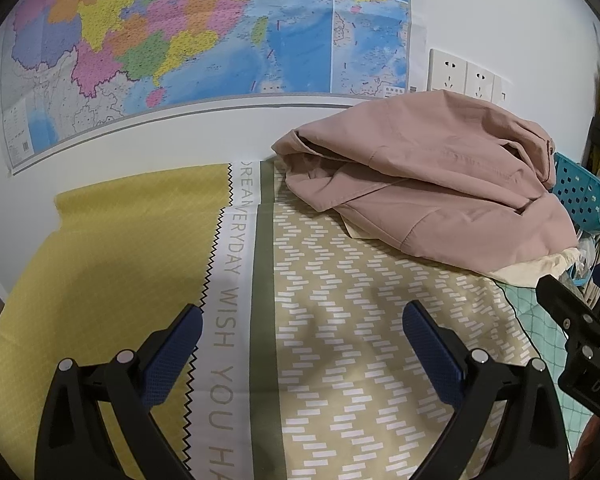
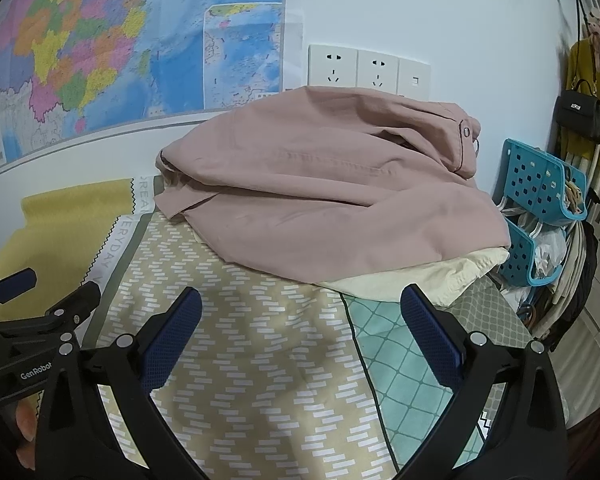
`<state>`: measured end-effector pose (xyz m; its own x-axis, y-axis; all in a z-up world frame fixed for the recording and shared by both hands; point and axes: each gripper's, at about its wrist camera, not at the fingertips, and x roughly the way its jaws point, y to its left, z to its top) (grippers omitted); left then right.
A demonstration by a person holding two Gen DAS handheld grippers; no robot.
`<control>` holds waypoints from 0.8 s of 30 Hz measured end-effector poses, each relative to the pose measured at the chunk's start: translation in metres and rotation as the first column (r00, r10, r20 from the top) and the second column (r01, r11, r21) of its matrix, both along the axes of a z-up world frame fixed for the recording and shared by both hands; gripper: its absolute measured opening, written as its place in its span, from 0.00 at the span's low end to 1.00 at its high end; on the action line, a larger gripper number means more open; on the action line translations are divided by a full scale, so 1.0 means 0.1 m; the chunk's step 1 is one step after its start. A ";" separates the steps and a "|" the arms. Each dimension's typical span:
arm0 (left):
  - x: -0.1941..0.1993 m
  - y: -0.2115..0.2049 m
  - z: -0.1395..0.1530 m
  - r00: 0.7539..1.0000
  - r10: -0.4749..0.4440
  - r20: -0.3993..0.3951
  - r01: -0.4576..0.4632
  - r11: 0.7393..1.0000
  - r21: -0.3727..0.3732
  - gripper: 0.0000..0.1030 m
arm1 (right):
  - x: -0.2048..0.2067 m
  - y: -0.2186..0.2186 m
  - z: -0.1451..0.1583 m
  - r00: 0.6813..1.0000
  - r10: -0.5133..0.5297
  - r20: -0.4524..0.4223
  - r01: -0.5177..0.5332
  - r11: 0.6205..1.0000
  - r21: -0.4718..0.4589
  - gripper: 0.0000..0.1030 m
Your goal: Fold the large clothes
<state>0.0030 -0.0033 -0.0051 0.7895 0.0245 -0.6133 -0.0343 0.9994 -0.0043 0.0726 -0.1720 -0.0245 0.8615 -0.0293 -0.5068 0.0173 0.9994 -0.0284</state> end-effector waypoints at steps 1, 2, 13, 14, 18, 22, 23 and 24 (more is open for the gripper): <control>0.00 0.00 0.00 1.000 0.000 -0.001 0.000 1.000 0.000 0.94 | 0.00 0.00 0.00 1.000 0.001 0.002 -0.001 1.000 0.001 0.95; 0.00 0.00 0.00 1.000 0.000 -0.001 0.000 1.000 -0.001 0.94 | 0.00 0.00 0.00 1.000 0.002 0.003 -0.002 1.000 0.001 0.95; 0.07 0.02 -0.03 1.000 0.002 -0.012 -0.002 1.000 -0.007 0.94 | 0.08 0.01 0.02 1.000 0.022 0.001 -0.022 1.000 -0.020 0.95; 0.09 0.03 -0.04 1.000 0.001 -0.018 -0.001 1.000 -0.011 0.94 | 0.10 0.01 0.03 1.000 0.027 0.003 -0.027 0.999 -0.024 0.95; 0.18 0.04 -0.07 0.999 -0.007 -0.038 0.006 1.000 -0.024 0.94 | 0.23 0.01 0.05 0.999 0.049 0.000 -0.049 0.998 -0.028 0.95; 0.32 0.09 -0.09 0.999 -0.004 -0.052 0.003 1.000 -0.026 0.94 | 0.47 0.04 0.12 0.997 0.079 0.003 -0.078 0.995 -0.060 0.95; 0.38 0.12 -0.11 0.998 -0.009 -0.068 0.006 0.999 -0.042 0.94 | 0.55 0.06 0.14 0.996 0.087 0.007 -0.087 0.993 -0.076 0.95; 0.42 0.13 -0.12 0.997 -0.006 -0.074 0.003 0.999 -0.044 0.94 | 0.63 0.08 0.15 0.995 0.097 0.006 -0.096 0.991 -0.088 0.95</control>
